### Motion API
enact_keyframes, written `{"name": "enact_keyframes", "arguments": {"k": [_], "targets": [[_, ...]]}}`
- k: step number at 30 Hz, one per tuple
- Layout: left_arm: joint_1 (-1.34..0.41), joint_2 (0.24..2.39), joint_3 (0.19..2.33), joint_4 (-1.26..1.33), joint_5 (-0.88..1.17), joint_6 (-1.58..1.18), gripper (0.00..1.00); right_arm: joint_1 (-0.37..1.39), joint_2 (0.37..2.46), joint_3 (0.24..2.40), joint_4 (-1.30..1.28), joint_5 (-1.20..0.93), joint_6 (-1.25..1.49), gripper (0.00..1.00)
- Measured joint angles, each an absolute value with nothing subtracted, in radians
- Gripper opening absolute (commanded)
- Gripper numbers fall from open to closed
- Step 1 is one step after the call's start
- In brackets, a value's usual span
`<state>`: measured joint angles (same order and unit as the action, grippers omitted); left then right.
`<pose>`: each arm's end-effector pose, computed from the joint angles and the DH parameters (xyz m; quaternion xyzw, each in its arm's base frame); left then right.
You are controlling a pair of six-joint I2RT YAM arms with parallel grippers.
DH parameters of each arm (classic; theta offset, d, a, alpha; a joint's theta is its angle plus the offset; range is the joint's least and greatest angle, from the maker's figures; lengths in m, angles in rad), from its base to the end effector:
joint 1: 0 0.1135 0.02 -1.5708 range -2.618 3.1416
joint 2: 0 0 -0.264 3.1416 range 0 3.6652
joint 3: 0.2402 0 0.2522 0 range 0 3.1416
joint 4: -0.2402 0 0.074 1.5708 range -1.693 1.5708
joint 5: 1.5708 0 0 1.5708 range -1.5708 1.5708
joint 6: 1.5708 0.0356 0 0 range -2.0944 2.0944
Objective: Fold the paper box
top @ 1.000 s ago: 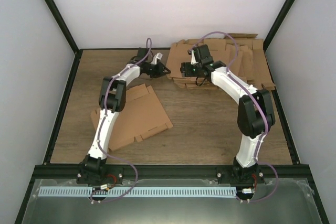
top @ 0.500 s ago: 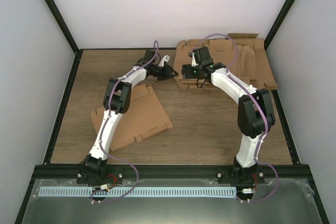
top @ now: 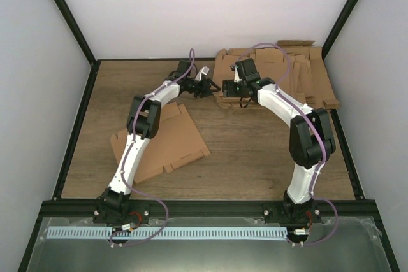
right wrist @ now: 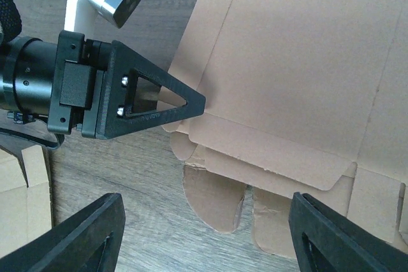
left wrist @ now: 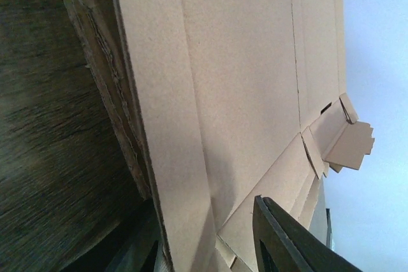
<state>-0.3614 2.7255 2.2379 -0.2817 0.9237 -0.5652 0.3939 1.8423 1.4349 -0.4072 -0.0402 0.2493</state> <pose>0.5274 -0.2297 0.0920 0.0891 0.8377 -0.5231 0.1291 0.3824 0.1605 0.2462 -0.0745 0.9262 0.1344 0.3443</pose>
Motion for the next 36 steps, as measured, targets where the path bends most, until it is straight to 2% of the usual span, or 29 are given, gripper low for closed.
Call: {"name": "enact_keyframes", "arguments": {"k": [4,11,19,26,31,36], "targets": [[-0.362,2.725,2.24,-0.267,0.936,-0.571,0.66,0.394,1.837,1.435,-0.401,-0.04,0.252,0.8],[-0.366,2.696,2.228,-0.279,0.929,-0.509,0.96,0.393,1.823,1.429,-0.387,-0.04,0.258,0.84],[-0.324,2.585,2.111,-0.332,0.821,-0.444,1.0,0.392,1.816,1.424,-0.377,-0.05,0.268,0.88],[-0.217,2.412,1.917,-0.391,0.618,-0.421,1.0,0.391,1.808,1.423,-0.378,-0.081,0.27,0.87],[-0.185,2.205,1.73,-0.393,0.451,-0.438,1.0,0.391,1.804,1.411,-0.378,-0.159,0.27,0.84],[-0.181,1.874,1.456,-0.36,0.356,-0.479,1.0,0.39,1.801,1.369,-0.384,-0.302,0.271,0.81]]}}
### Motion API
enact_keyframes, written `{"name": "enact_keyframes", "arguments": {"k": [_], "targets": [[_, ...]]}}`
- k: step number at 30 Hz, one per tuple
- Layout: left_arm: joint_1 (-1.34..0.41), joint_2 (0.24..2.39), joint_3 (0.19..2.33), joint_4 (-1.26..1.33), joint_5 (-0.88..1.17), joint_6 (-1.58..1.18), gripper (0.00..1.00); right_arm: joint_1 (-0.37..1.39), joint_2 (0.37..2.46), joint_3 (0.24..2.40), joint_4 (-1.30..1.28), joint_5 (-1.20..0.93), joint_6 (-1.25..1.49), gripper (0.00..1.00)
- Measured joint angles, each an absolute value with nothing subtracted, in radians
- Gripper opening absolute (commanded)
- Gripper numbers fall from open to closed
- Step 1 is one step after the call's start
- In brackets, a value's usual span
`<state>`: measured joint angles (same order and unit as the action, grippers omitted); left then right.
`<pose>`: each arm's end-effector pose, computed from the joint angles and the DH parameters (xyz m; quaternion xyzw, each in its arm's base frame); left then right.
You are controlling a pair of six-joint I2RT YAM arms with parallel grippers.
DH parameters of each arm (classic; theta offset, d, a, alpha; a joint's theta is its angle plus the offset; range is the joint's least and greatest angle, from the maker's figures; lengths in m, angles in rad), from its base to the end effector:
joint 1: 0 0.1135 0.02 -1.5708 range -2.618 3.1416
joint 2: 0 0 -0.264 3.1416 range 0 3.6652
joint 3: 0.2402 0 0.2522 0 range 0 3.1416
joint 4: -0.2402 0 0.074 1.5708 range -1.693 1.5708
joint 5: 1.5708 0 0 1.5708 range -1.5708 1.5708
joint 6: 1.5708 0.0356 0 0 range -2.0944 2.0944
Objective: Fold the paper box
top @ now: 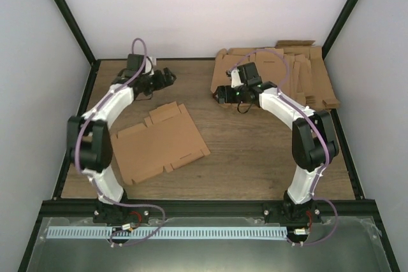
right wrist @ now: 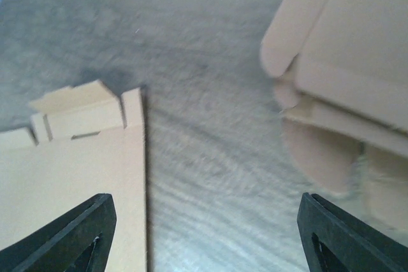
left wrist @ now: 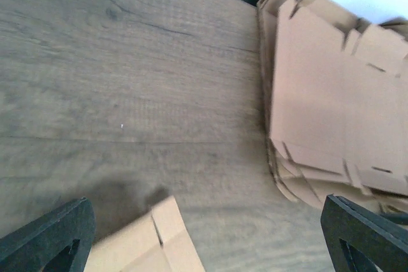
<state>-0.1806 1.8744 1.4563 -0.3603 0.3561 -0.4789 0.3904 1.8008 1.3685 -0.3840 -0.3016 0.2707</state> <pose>0.4145 -0.0883 0.2454 -0.0673 0.9080 -0.2776 0.3064 0.3675 0.1627 0.2437 -0.1102 0.9142 0.2503 0.2991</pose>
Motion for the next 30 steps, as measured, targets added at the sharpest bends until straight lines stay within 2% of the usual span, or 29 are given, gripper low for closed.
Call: {"name": "enact_keyframes", "arguments": {"k": [9,20,30], "targets": [[-0.177,1.287,1.122,-0.451,0.253,-0.493,1.0,0.437,1.806,1.219,-0.353,-0.535,0.301,0.8],[-0.176,1.055,0.901,-0.786,0.139,-0.532,1.0,0.54,1.82,1.121,-0.298,-0.585,0.325,0.78],[-0.175,0.991,0.659,-0.763,0.299,-0.573,0.96,0.546,1.782,0.952,-0.262,-0.633,0.374,0.74]]}}
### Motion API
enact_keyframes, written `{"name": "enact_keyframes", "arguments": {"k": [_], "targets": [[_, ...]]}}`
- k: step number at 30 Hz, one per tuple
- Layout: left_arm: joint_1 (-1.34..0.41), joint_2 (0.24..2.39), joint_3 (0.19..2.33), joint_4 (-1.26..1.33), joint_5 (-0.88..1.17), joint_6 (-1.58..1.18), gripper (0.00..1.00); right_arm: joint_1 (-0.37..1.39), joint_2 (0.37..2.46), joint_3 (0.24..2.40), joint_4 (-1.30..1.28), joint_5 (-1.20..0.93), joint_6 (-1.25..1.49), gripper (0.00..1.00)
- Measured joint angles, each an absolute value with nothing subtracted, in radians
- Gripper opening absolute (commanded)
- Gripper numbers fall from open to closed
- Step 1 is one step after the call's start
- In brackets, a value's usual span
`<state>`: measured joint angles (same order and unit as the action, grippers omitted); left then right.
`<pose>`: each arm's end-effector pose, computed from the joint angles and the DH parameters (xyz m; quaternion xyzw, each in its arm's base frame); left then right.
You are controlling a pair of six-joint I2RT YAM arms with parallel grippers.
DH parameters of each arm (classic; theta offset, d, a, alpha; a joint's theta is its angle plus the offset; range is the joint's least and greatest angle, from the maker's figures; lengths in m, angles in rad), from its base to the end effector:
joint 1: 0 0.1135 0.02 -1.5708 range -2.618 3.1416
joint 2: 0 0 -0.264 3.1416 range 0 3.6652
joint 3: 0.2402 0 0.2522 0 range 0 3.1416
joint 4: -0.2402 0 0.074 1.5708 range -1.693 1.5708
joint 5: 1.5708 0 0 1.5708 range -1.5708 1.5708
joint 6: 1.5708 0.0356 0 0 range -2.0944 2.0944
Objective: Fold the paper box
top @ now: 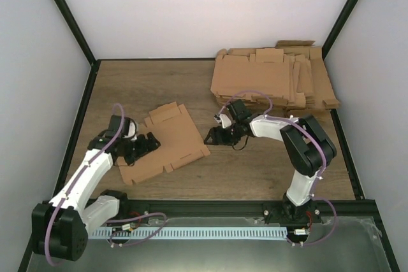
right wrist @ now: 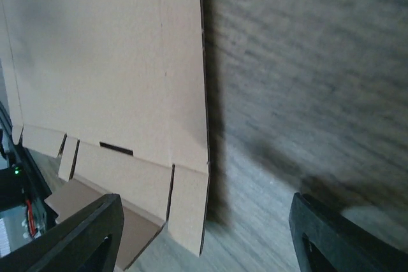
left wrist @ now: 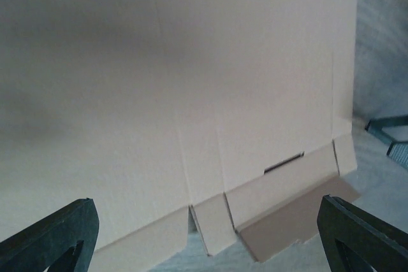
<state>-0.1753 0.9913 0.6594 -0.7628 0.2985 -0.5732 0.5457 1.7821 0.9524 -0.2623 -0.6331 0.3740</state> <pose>0.1716 -0.0410 0.2153 -0.1556 0.9490 -0.2197 0.1642 0.2731 0.1905 0.1403 -0.1527 0.9135 0.3710 0.0677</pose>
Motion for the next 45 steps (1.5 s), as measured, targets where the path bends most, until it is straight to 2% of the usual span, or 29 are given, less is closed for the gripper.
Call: {"name": "enact_keyframes", "arguments": {"k": [4,15,32,36,42,45], "targets": [[-0.175,1.0,0.564,-0.702,0.408,-0.59,0.95,0.546,1.773,0.921,-0.235,-0.674,0.396,0.72],[-0.18,1.111,0.437,-0.461,0.543,-0.67,0.95,0.557,1.791,0.917,-0.185,-0.798,0.468,0.68],[-0.184,1.2,0.449,-0.355,0.604,-0.677,0.95,0.551,1.79,0.917,-0.164,-0.858,0.511,0.63],[-0.184,1.205,0.451,-0.352,0.606,-0.676,0.95,0.551,1.789,0.924,-0.189,-0.811,0.506,0.58],[-0.186,1.206,0.451,-0.345,0.605,-0.673,0.95,0.552,1.79,0.924,-0.208,-0.758,0.503,0.41],[-0.186,1.208,0.451,-0.345,0.605,-0.673,0.95,0.552,1.79,0.924,-0.206,-0.758,0.509,0.37]]}}
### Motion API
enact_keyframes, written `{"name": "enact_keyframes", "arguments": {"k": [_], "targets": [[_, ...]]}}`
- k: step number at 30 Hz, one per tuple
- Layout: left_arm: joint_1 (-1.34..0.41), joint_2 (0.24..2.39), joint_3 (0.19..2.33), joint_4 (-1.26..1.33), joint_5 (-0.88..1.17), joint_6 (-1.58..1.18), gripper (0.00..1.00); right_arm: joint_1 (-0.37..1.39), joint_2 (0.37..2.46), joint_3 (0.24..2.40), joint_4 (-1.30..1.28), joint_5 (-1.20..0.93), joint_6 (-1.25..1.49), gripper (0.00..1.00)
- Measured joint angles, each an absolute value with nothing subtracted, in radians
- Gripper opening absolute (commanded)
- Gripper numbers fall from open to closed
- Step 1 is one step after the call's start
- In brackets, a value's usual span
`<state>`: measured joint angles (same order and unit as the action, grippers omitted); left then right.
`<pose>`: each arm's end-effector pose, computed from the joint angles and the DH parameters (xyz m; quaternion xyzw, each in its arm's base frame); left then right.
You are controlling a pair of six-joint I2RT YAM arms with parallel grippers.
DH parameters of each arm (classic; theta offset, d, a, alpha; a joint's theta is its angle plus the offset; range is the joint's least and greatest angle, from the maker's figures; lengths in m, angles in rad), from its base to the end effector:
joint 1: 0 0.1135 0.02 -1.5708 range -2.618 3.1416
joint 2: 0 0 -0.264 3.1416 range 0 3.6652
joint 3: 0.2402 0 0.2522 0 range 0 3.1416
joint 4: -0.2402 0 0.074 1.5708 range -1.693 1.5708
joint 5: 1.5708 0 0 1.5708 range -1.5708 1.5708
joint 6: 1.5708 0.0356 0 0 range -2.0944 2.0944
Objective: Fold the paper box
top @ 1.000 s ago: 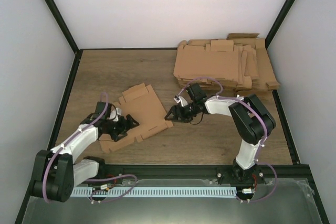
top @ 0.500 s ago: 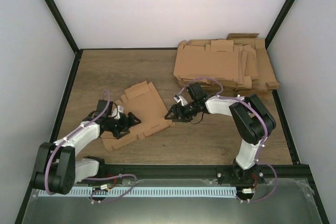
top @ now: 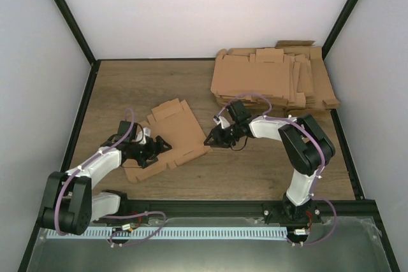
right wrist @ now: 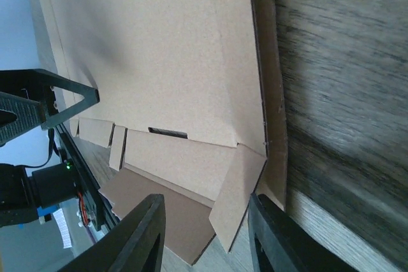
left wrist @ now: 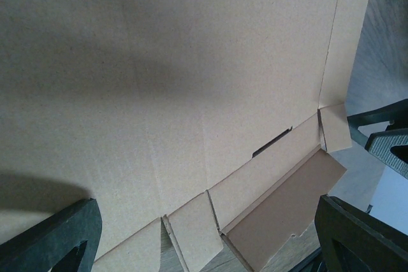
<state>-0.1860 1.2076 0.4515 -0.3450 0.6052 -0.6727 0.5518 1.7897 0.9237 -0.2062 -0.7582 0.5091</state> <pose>0.1853 -0.0555 0.1438 -0.1564 0.9177 -0.3560 0.0813 0.2678 0.1936 0.1358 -0.1105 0.8981 0.4253 0.0163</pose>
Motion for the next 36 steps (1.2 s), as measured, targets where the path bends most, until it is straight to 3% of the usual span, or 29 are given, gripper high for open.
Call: {"name": "enact_keyframes", "arguments": {"k": [4,26,32,36], "targets": [[-0.186,1.208,0.451,-0.345,0.606,-0.672,0.95,0.552,1.79,0.924,-0.199,-0.759,0.513,0.3],[-0.191,1.213,0.451,-0.331,0.603,-0.654,0.95,0.557,1.813,0.916,-0.214,-0.698,0.511,0.28],[-0.191,1.214,0.451,-0.33,0.604,-0.651,0.95,0.559,1.813,0.915,-0.212,-0.694,0.51,0.12],[-0.192,1.214,0.452,-0.329,0.604,-0.651,0.95,0.559,1.813,0.915,-0.209,-0.695,0.513,0.06]]}}
